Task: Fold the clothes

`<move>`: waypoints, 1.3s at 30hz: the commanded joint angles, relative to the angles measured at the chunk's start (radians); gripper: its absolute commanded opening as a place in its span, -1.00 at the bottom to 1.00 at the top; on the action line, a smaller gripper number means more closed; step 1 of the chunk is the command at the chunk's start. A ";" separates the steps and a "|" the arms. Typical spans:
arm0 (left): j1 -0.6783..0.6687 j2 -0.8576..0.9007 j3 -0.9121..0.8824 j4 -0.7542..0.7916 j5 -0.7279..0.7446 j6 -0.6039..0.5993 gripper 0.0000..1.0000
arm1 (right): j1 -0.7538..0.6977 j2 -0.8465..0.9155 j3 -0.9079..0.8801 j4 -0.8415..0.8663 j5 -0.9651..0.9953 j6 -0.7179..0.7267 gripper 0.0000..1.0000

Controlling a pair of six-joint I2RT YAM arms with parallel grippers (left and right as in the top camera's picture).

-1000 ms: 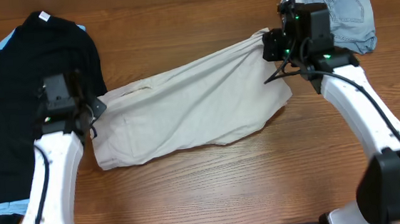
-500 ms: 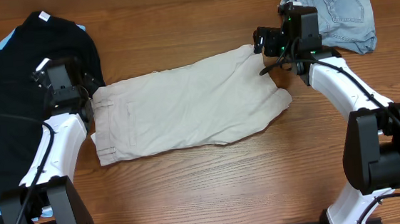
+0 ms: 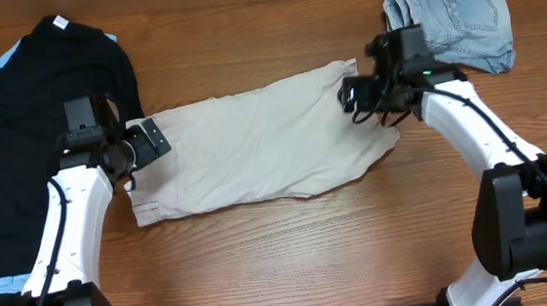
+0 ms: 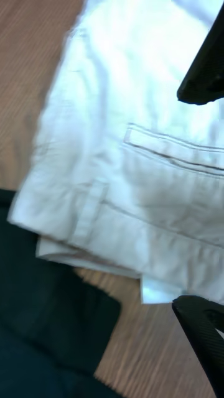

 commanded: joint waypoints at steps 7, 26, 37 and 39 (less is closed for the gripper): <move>0.004 -0.012 0.021 -0.029 0.046 0.161 1.00 | 0.126 0.039 -0.045 -0.065 0.192 0.102 0.36; 0.003 -0.012 0.021 -0.089 0.042 0.159 0.99 | 0.055 0.048 -0.352 -0.087 0.238 0.471 0.87; -0.032 0.004 0.017 -0.099 0.049 0.160 1.00 | -0.001 -0.017 -0.354 -0.275 0.253 0.602 0.95; -0.035 0.022 0.017 -0.080 0.049 0.162 0.99 | -0.001 -0.084 -0.352 -0.291 0.253 0.601 0.98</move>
